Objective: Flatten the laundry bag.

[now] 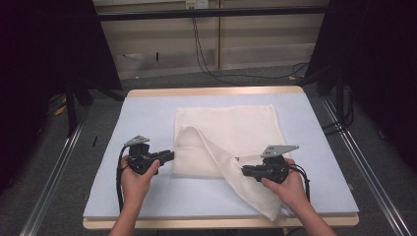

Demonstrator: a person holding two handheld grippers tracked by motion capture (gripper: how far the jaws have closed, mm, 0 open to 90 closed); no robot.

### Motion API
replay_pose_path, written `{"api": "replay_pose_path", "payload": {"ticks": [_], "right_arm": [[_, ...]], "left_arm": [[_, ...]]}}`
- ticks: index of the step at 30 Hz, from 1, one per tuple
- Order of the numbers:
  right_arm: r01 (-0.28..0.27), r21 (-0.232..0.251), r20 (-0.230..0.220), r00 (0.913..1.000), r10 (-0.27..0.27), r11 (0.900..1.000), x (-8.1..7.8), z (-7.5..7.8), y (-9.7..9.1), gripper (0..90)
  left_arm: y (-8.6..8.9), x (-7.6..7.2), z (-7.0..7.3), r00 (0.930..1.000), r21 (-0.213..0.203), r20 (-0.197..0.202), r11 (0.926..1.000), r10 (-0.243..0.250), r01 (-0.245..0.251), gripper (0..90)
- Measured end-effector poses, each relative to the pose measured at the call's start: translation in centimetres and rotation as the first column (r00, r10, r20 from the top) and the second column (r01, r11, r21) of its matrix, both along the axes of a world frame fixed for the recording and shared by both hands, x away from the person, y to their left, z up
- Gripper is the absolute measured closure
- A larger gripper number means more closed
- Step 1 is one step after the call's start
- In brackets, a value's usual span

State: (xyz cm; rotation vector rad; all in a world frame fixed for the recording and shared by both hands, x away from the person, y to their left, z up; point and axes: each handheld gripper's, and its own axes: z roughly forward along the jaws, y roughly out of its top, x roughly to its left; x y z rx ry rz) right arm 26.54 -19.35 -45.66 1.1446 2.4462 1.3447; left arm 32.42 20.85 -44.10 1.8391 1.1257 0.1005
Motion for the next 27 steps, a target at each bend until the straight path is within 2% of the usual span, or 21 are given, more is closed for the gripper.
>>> {"api": "replay_pose_path", "payload": {"ticks": [4, 8, 10, 12, 14, 16, 18, 21, 23, 24, 25, 26, 27], "right_arm": [[-0.026, 0.005, 0.001, 0.9997, 0.026, 0.9997, -0.7, 0.2, -0.2, 85.4], [-0.034, 0.010, 0.008, 0.9994, 0.034, 0.9994, -1.2, 0.1, -0.5, 85.1], [-0.038, 0.014, 0.019, 0.9991, 0.037, 0.9992, -1.4, 0.1, -0.6, 84.9], [-0.035, 0.017, 0.025, 0.9991, 0.035, 0.9992, -1.4, 0.0, -0.6, 84.6], [-0.038, 0.015, 0.028, 0.9989, 0.038, 0.9992, -1.5, -0.2, -0.6, 84.2], [-0.039, 0.015, 0.027, 0.9989, 0.039, 0.9991, -1.5, -0.2, -0.5, 84.0], [-0.036, 0.013, 0.029, 0.9989, 0.036, 0.9993, -1.5, -0.2, -0.5, 83.8], [-0.043, 0.008, 0.032, 0.9986, 0.042, 0.9991, -1.5, -0.3, -0.5, 83.8], [-0.045, 0.006, 0.031, 0.9985, 0.045, 0.9990, -1.5, -0.3, -0.5, 83.8], [-0.046, 0.008, 0.031, 0.9985, 0.046, 0.9989, -1.5, -0.3, -0.5, 83.8], [-0.045, 0.011, 0.028, 0.9986, 0.045, 0.9989, -1.5, -0.3, -0.6, 83.8], [-0.046, 0.012, 0.029, 0.9985, 0.046, 0.9989, -1.5, -0.3, -0.6, 83.8], [-0.047, 0.011, 0.029, 0.9985, 0.047, 0.9988, -1.6, -0.3, -0.6, 83.8]], "left_arm": [[0.3, 0.7, -0.8, 0.9991, -0.003, -0.038, 0.9998, 0.018, -0.018, 70.8], [-0.6, 1.1, -2.1, 0.9975, 0.010, -0.069, 0.9999, -0.010, 0.011, 64.2], [-1.1, 1.2, -2.6, 0.9949, 0.009, -0.097, 0.9995, -0.028, 0.029, 62.9], [-1.8, 1.2, -3.1, 0.9923, 0.040, -0.116, 0.9980, -0.045, 0.050, 61.4], [-2.3, 1.2, -3.5, 0.9888, 0.060, -0.135, 0.9956, -0.064, 0.072, 61.9], [-2.8, 1.2, -3.8, 0.9843, 0.057, -0.156, 0.9941, -0.083, 0.092, 68.9], [-3.1, 1.2, -3.8, 0.9859, 0.089, -0.150, 0.9921, -0.075, 0.089, 75.1], [-3.0, 1.3, -3.8, 0.9869, 0.095, -0.147, 0.9922, -0.065, 0.080, 80.5], [-2.6, 1.3, -3.5, 0.9925, 0.102, -0.120, 0.9941, -0.023, 0.036, 74.9], [-2.4, 1.2, -3.2, 0.9951, 0.112, -0.098, 0.9937, 0.005, 0.006, 66.4], [-2.3, 1.2, -3.1, 0.9964, 0.120, -0.079, 0.9926, 0.030, -0.021, 60.7], [-1.9, 1.2, -2.9, 0.9970, 0.147, -0.059, 0.9883, 0.051, -0.042, 55.5], [-1.6, 1.3, -2.9, 0.9971, 0.149, -0.051, 0.9877, 0.056, -0.048, 54.4]]}}
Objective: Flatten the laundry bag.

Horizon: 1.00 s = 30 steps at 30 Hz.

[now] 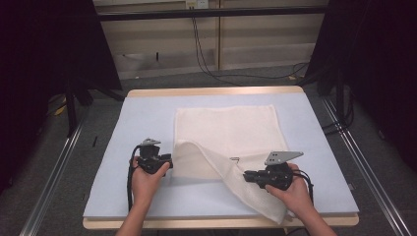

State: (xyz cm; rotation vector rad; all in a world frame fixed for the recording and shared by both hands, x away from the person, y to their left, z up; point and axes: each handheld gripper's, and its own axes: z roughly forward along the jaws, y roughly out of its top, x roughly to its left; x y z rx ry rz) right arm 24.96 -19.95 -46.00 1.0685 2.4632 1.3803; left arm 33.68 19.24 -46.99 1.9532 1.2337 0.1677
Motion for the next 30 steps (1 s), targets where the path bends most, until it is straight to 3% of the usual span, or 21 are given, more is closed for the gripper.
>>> {"api": "replay_pose_path", "payload": {"ticks": [3, 5, 10, 11, 12, 14, 16, 18, 21, 23, 27, 30], "right_arm": [[0.000, 0.000, 0.001, 1.0000, 0.000, 1.0000, 0.0, 0.0, 0.0, 83.8], [-0.001, -0.003, 0.003, 1.0000, 0.001, 1.0000, 0.0, 0.0, 0.0, 83.7], [0.000, -0.010, 0.008, 1.0000, 0.000, 0.9999, 0.0, 0.0, 0.1, 83.8], [-0.001, -0.010, 0.006, 1.0000, 0.001, 0.9999, 0.0, 0.0, 0.1, 83.8], [0.000, -0.012, 0.007, 1.0000, 0.001, 0.9999, 0.0, 0.0, 0.1, 83.8], [-0.003, -0.013, 0.010, 0.9999, 0.003, 0.9999, 0.1, 0.0, 0.2, 83.7], [-0.009, -0.013, 0.008, 0.9999, 0.009, 0.9999, 0.1, 0.0, 0.2, 83.7], [-0.031, -0.003, 0.006, 0.9995, 0.031, 0.9995, 0.2, 0.0, 0.5, 83.6], [-0.056, 0.006, 0.004, 0.9984, 0.056, 0.9984, 0.1, 0.1, 0.9, 82.3], [-0.072, 0.012, 0.000, 0.9974, 0.072, 0.9973, 0.0, 0.3, 1.0, 78.9], [-0.070, 0.017, 0.003, 0.9976, 0.070, 0.9974, -0.1, 0.9, 0.4, 67.8], [-0.023, 0.002, 0.029, 0.9993, 0.023, 0.9997, -0.1, 1.3, -0.8, 63.2]], "left_arm": [[0.2, 0.0, -0.5, 0.9993, 0.008, -0.035, 0.9999, -0.010, 0.010, 50.0], [-0.2, -0.1, -0.9, 0.9990, -0.003, -0.035, 0.9996, -0.028, 0.028, 50.5], [-0.9, 0.0, -0.9, 0.9981, 0.017, -0.043, 0.9988, -0.045, 0.045, 70.7], [-0.8, 0.1, -0.9, 0.9971, 0.023, -0.053, 0.9982, -0.054, 0.055, 79.3], [-0.8, 0.2, -0.9, 0.9960, 0.007, -0.066, 0.9982, -0.059, 0.060, 83.6], [-0.8, 0.6, -0.7, 0.9954, 0.020, -0.078, 0.9981, -0.057, 0.058, 87.4], [-0.9, 1.1, -0.2, 0.9990, 0.047, -0.035, 0.9985, -0.026, 0.028, 88.6], [-0.5, 1.9, 0.1, 1.0000, 0.025, -0.003, 0.9997, 0.007, -0.007, 88.9], [0.0, 2.8, 0.3, 0.9997, 0.043, 0.020, 0.9990, 0.012, -0.013, 88.9], [0.2, 3.0, 0.0, 0.9996, 0.016, 0.018, 0.9996, 0.021, -0.022, 88.8], [0.6, 2.9, -0.2, 0.9987, 0.022, 0.038, 0.9991, 0.035, -0.036, 88.6], [1.0, 2.7, -0.2, 0.9977, 0.038, 0.059, 0.9986, 0.034, -0.036, 88.2]]}}
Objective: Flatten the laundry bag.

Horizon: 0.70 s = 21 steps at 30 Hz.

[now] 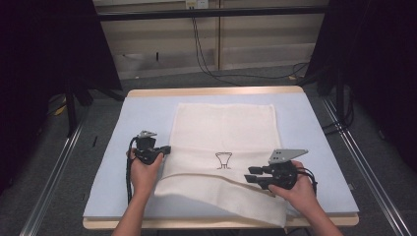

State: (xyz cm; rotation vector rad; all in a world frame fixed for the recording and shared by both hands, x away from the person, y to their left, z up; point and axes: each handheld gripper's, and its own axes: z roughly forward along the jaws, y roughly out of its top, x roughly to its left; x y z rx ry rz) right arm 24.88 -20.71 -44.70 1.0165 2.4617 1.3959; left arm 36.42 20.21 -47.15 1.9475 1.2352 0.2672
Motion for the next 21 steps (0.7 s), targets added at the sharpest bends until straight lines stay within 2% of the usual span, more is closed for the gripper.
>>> {"api": "replay_pose_path", "payload": {"ticks": [1, 3, 4, 6, 7, 8, 9, 10, 12, 13, 14, 15, 16, 18, 21], "right_arm": [[0.041, 0.009, 0.004, 0.9992, -0.041, 0.9991, 0.1, 0.0, -0.8, 60.2], [0.085, 0.004, 0.021, 0.9962, -0.085, 0.9964, 0.1, 0.0, -1.6, 59.1], [0.114, 0.004, 0.027, 0.9931, -0.114, 0.9935, 0.2, -0.1, -1.9, 57.9], [0.165, -0.018, 0.033, 0.9858, -0.165, 0.9861, 0.4, -0.4, -2.6, 56.7], [0.190, -0.043, 0.042, 0.9812, -0.188, 0.9809, 0.5, -0.6, -2.9, 55.8], [0.219, -0.063, 0.041, 0.9754, -0.216, 0.9737, 0.6, -0.9, -3.2, 55.7], [0.251, -0.071, 0.029, 0.9680, -0.249, 0.9654, 0.7, -1.2, -3.5, 54.9], [0.277, -0.090, 0.034, 0.9609, -0.275, 0.9568, 0.8, -1.4, -3.9, 54.7], [0.327, -0.107, 0.035, 0.9449, -0.325, 0.9388, 0.9, -1.7, -4.4, 53.8], [0.341, -0.123, 0.040, 0.9402, -0.338, 0.9322, 0.9, -1.8, -4.6, 52.8], [0.361, -0.148, 0.052, 0.9324, -0.358, 0.9205, 0.8, -1.9, -4.8, 52.3], [0.381, -0.181, 0.069, 0.9244, -0.375, 0.9066, 0.8, -2.0, -4.9, 51.8], [0.389, -0.199, 0.067, 0.9212, -0.383, 0.8996, 0.8, -2.1, -5.1, 51.3], [0.414, -0.198, 0.042, 0.9090, -0.415, 0.8883, 0.7, -2.3, -5.5, 49.8], [0.422, -0.246, 0.037, 0.9034, -0.427, 0.8722, 0.5, -2.6, -5.5, 51.3]], "left_arm": [[0.0, 0.0, 0.0, 1.0000, -0.011, 0.003, 0.9999, 0.003, -0.003, 86.9], [0.1, -0.1, 0.0, 1.0000, -0.015, 0.004, 0.9999, 0.003, -0.003, 85.1], [0.3, -0.3, 0.2, 1.0000, -0.033, -0.003, 0.9995, 0.002, -0.002, 83.8], [0.6, -0.4, 0.5, 1.0000, -0.045, 0.000, 0.9990, 0.004, -0.004, 79.5], [0.8, -0.5, 0.6, 0.9999, -0.048, -0.012, 0.9989, 0.000, -0.001, 77.2], [1.0, -0.6, 0.8, 0.9996, -0.070, -0.028, 0.9975, -0.005, 0.003, 74.6], [1.1, -0.8, 1.0, 0.9997, -0.075, -0.023, 0.9971, -0.009, 0.007, 71.4], [1.1, -1.0, 1.2, 0.9998, -0.059, -0.018, 0.9982, -0.013, 0.012, 69.4], [1.1, -1.3, 1.6, 0.9991, -0.061, -0.031, 0.9978, -0.029, 0.027, 62.5], [1.0, -1.5, 1.6, 0.9987, -0.056, -0.034, 0.9978, -0.037, 0.035, 58.8], [1.0, -1.7, 1.5, 0.9985, -0.040, -0.035, 0.9984, -0.041, 0.040, 57.2], [0.9, -2.0, 1.4, 0.9986, -0.041, -0.036, 0.9985, -0.038, 0.036, 56.3], [0.9, -2.1, 1.3, 0.9975, -0.047, -0.051, 0.9978, -0.049, 0.046, 56.3], [1.0, -2.4, 1.2, 0.9965, -0.064, -0.068, 0.9970, -0.049, 0.044, 53.6], [0.8, -2.8, 0.7, 0.9936, -0.031, -0.096, 0.9979, -0.060, 0.058, 52.8]]}}
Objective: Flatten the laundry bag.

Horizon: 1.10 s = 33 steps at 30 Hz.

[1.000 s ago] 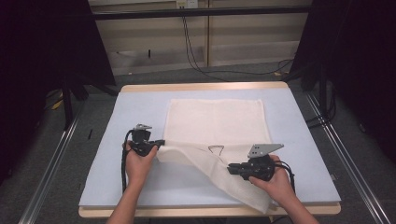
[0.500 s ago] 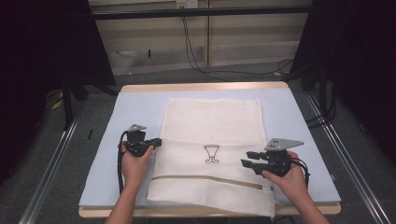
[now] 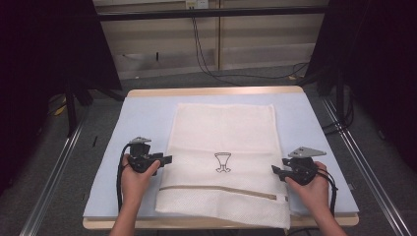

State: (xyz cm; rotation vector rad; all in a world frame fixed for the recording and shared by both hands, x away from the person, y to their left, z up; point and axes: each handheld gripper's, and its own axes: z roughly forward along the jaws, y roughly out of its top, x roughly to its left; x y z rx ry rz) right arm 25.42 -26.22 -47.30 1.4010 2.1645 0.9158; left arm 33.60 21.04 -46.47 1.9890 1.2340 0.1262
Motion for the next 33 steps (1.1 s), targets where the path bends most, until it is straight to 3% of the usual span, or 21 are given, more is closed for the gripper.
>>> {"api": "replay_pose_path", "payload": {"ticks": [3, 6, 7, 8, 11, 13, 16, 21, 26, 33], "right_arm": [[0.021, 0.002, -0.025, 0.9995, -0.020, 0.9998, 0.0, -0.7, 0.2, 55.0], [0.024, 0.012, -0.024, 0.9994, -0.024, 0.9996, 0.1, -0.6, 0.0, 68.2], [0.022, 0.014, -0.026, 0.9994, -0.022, 0.9997, 0.1, -0.6, 0.0, 78.2], [0.021, -0.003, -0.029, 0.9994, -0.021, 0.9998, 0.0, -0.5, -0.1, 82.1], [0.034, 0.060, -0.040, 0.9987, -0.032, 0.9976, 0.4, -0.6, -0.5, 88.3], [0.030, 0.060, -0.047, 0.9985, -0.028, 0.9977, 0.7, -0.5, -0.5, 89.4], [0.032, 0.055, -0.040, 0.9987, -0.030, 0.9980, 1.5, -0.2, -0.5, 90.0], [0.027, 0.046, -0.010, 0.9996, -0.027, 0.9986, 3.3, 0.1, -0.2, 90.0], [0.020, 0.028, -0.014, 0.9997, -0.020, 0.9994, 4.8, 0.1, 0.5, 90.0], [0.008, 0.066, 0.003, 1.0000, -0.008, 0.9978, 5.6, -0.1, 0.5, 89.8]], "left_arm": [[-0.4, -0.1, -0.7, 0.9996, 0.034, -0.026, 0.9994, 0.006, -0.005, 53.1], [-0.9, -0.1, -0.8, 0.9997, 0.054, -0.025, 0.9985, -0.002, 0.003, 56.7], [-0.9, -0.1, -0.8, 0.9998, 0.068, -0.022, 0.9977, -0.002, 0.004, 57.6], [-1.0, -0.2, -0.9, 0.9998, 0.068, -0.017, 0.9976, 0.012, -0.011, 60.3], [-1.0, -0.2, -0.9, 0.9999, 0.079, -0.008, 0.9968, 0.012, -0.011, 72.5], [-0.9, -0.1, -1.0, 0.9995, 0.068, -0.030, 0.9977, 0.004, -0.002, 82.2], [-0.8, 0.0, -0.8, 0.9995, 0.072, -0.030, 0.9974, -0.010, 0.012, 86.7], [0.1, 0.9, -0.7, 0.9989, 0.045, 0.016, 0.9979, 0.045, -0.046, 87.5], [0.4, 1.6, -1.0, 0.9972, 0.045, 0.012, 0.9963, 0.073, -0.074, 87.5], [1.3, 1.7, -1.1, 0.9967, 0.018, 0.004, 0.9966, 0.080, -0.081, 87.4]]}}
